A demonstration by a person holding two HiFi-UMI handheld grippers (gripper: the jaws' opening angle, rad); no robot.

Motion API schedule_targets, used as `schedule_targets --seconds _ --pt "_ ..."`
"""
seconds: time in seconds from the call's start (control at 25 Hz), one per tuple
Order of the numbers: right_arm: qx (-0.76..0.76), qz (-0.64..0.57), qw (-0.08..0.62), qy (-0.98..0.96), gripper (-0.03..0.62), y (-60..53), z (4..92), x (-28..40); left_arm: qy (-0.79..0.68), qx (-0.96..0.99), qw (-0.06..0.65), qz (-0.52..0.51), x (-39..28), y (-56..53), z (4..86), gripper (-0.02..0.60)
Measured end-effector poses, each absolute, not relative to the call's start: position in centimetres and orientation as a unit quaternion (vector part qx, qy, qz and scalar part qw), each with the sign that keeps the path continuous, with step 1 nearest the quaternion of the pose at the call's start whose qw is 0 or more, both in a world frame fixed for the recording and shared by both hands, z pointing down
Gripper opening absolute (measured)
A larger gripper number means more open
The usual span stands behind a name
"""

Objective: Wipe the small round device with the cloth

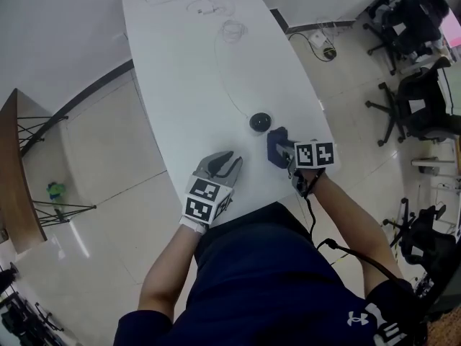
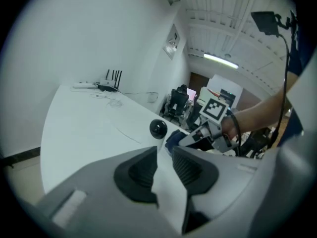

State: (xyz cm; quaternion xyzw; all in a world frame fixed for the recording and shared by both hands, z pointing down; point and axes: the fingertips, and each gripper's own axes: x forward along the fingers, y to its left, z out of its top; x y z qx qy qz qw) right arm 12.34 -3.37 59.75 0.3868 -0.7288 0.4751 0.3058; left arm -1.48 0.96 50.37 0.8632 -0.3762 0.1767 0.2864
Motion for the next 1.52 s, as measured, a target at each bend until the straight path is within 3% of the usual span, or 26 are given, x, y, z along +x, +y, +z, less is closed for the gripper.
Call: schedule_targets --seconds 0.12,0.28,0.4,0.52,0.68,0.76,0.88,1.08,1.24,1.36,1.52 --pt "0.357 0.513 0.217 -0.750 0.100 -3.2 56.3 11.6 -0.350 0.863 0.337 0.135 -0.9 0.8 49.9 0.109" --pt "0.239 0.538 0.103 -0.802 0.100 -1.1 50.4 6.6 -0.276 0.854 0.439 0.050 0.6 1.5 48.9 0.257" --pt "0.177 0.529 0.069 -0.827 0.101 0.2 47.9 3.7 -0.227 0.856 0.465 0.015 1.2 1.9 48.1 0.308" --pt "0.127 0.531 0.052 -0.836 0.103 1.0 46.8 1.6 -0.180 0.862 0.474 -0.015 1.3 2.4 47.3 0.305" --pt "0.100 0.539 0.038 -0.836 0.115 1.0 46.1 0.8 -0.164 0.868 0.464 -0.070 0.1 2.4 45.5 0.130" --pt "0.099 0.534 0.047 -0.838 0.140 1.0 46.1 0.6 -0.181 0.870 0.452 -0.077 -0.4 2.1 45.3 0.078" --pt "0.147 0.499 0.074 -0.851 0.252 -0.5 46.2 1.8 -0.271 0.856 0.433 -0.076 -2.9 0.2 46.3 0.061" --pt "0.350 0.307 0.210 -0.860 0.224 -9.0 48.8 7.5 -0.406 0.836 0.364 0.062 -7.9 -3.5 50.7 0.060" --pt "0.335 0.280 0.293 -0.850 0.257 -11.2 51.9 5.9 -0.468 0.797 0.338 0.178 -8.0 -5.4 54.9 0.061" --pt "0.319 0.276 0.325 -0.846 0.270 -10.7 52.8 4.9 -0.491 0.805 0.267 0.200 -6.9 -9.4 54.9 0.061" --pt "0.302 0.273 0.352 -0.843 0.268 -10.5 53.6 4.4 -0.356 0.892 0.088 0.263 -1.2 -14.1 54.0 0.063"
